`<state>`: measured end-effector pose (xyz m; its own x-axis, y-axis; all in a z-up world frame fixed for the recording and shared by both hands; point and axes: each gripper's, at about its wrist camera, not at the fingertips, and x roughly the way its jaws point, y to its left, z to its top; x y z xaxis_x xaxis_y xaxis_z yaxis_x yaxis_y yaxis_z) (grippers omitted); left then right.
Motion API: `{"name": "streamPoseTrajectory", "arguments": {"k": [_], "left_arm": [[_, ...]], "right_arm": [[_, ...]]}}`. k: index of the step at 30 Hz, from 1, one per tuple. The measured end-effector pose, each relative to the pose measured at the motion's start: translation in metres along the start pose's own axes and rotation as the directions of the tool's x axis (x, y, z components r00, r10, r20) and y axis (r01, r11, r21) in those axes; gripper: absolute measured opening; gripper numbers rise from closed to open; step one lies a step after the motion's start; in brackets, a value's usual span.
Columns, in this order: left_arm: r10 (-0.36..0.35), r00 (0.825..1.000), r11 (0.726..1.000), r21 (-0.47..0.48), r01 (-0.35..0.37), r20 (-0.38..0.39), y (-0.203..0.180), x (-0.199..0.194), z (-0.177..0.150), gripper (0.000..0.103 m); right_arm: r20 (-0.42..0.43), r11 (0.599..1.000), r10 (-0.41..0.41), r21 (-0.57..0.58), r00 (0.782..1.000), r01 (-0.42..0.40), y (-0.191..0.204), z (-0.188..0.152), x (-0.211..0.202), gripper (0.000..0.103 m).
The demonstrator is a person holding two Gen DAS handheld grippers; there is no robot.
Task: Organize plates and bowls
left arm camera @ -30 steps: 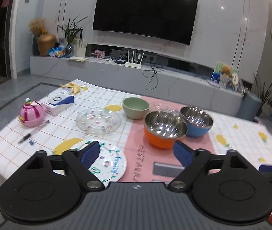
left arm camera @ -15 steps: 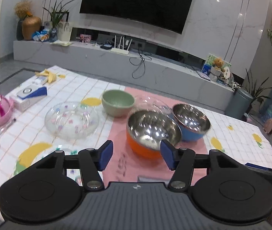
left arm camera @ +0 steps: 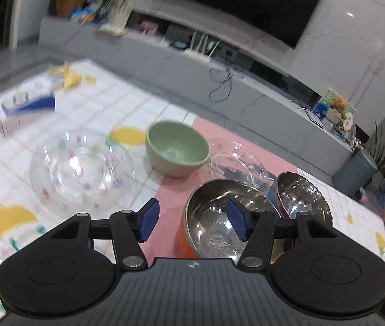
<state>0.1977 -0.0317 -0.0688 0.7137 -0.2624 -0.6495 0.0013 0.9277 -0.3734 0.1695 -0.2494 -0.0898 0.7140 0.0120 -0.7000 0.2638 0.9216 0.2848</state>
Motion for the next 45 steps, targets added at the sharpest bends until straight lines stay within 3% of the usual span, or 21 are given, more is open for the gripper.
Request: {"name": "streamPoseTrajectory", "arguments": {"k": [3,7,12,13,17,27,37,45], "left_arm": [[-0.002,0.999,0.999,-0.045,0.001,-0.035,0.002,0.012,-0.002,0.066],[-0.007,0.996,0.997,-0.077,0.001,-0.084,0.004,0.026,-0.004,0.061],[-0.011,0.991,0.996,-0.084,0.000,-0.132,0.004,0.035,-0.004,0.031],[-0.007,0.991,0.996,-0.089,-0.005,-0.134,0.004,0.036,-0.004,0.029],[0.007,0.990,0.997,-0.080,-0.018,-0.140,0.004,0.039,-0.003,0.015],[0.015,0.990,0.999,-0.037,-0.020,-0.138,-0.005,0.020,-0.008,0.013],[0.011,0.994,1.000,0.000,-0.011,-0.109,-0.016,-0.047,-0.016,0.013],[-0.019,0.992,1.000,-0.010,0.018,-0.123,-0.011,-0.090,-0.043,0.013]], "right_arm": [[-0.026,0.999,0.008,0.045,1.000,-0.007,-0.002,0.006,0.014,0.073],[-0.078,0.996,0.028,0.085,0.997,-0.021,-0.004,0.008,0.031,0.058],[-0.105,0.988,0.074,0.139,0.992,-0.059,-0.012,0.006,0.042,0.040],[-0.109,0.988,0.079,0.141,0.991,-0.063,-0.013,0.005,0.043,0.031],[-0.121,0.975,0.149,0.184,0.981,-0.126,-0.020,0.004,0.049,0.016],[-0.123,0.984,0.121,0.147,0.985,-0.102,-0.015,-0.001,0.028,0.014],[-0.114,0.979,0.160,0.142,0.981,-0.143,-0.021,-0.017,-0.033,0.014],[-0.111,0.971,0.194,0.165,0.975,-0.175,-0.033,-0.048,-0.086,0.014]]}}
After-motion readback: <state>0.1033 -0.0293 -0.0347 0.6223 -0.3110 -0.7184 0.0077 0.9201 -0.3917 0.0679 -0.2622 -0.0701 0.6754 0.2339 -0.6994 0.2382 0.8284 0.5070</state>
